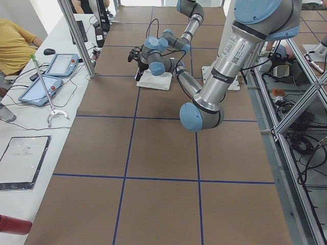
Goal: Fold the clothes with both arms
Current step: 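Lay the folded edge down and open both grippers, raising the right gripper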
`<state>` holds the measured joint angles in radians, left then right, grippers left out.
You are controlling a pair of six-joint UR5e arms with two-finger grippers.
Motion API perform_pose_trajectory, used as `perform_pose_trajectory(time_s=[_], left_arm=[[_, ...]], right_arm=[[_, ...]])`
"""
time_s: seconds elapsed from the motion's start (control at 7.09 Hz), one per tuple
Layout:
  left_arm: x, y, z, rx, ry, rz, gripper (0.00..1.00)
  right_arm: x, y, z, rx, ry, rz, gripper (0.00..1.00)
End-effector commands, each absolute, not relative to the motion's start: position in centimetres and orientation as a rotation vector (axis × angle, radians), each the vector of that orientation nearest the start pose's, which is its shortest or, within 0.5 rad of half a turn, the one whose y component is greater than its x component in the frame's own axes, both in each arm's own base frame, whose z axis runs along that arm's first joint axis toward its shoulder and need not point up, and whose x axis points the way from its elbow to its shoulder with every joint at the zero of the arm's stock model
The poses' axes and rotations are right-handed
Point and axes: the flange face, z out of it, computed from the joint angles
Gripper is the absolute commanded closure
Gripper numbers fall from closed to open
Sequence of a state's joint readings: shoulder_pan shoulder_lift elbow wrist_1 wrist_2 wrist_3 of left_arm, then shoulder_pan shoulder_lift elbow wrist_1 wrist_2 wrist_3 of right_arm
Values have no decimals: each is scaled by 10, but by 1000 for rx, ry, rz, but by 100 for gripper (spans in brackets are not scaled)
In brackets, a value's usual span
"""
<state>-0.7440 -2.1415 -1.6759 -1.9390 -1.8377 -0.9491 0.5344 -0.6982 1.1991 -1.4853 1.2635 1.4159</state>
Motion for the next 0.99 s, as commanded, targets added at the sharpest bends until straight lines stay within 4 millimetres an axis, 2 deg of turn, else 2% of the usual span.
perform_pose_trajectory(time_s=[0.0,0.14,0.28,0.42,0.56,0.71,0.85], left_arm=[[421,-530,239,459,956,25,0],[427,-530,242,441,955,11,0],[442,-530,244,389,961,-57,0],[475,-507,248,342,967,-45,0],[491,-516,245,346,939,-74,0],[519,-511,235,316,926,-80,0],[539,-495,236,320,912,-66,0]], right_arm=[[-561,-619,275,515,-413,439,0],[-543,-633,260,475,-458,420,0],[-525,-636,238,429,-537,385,0],[-503,-641,223,372,-606,319,0],[-483,-644,224,348,-644,264,0],[-472,-634,232,361,-662,250,0],[-461,-623,238,373,-678,250,0]])
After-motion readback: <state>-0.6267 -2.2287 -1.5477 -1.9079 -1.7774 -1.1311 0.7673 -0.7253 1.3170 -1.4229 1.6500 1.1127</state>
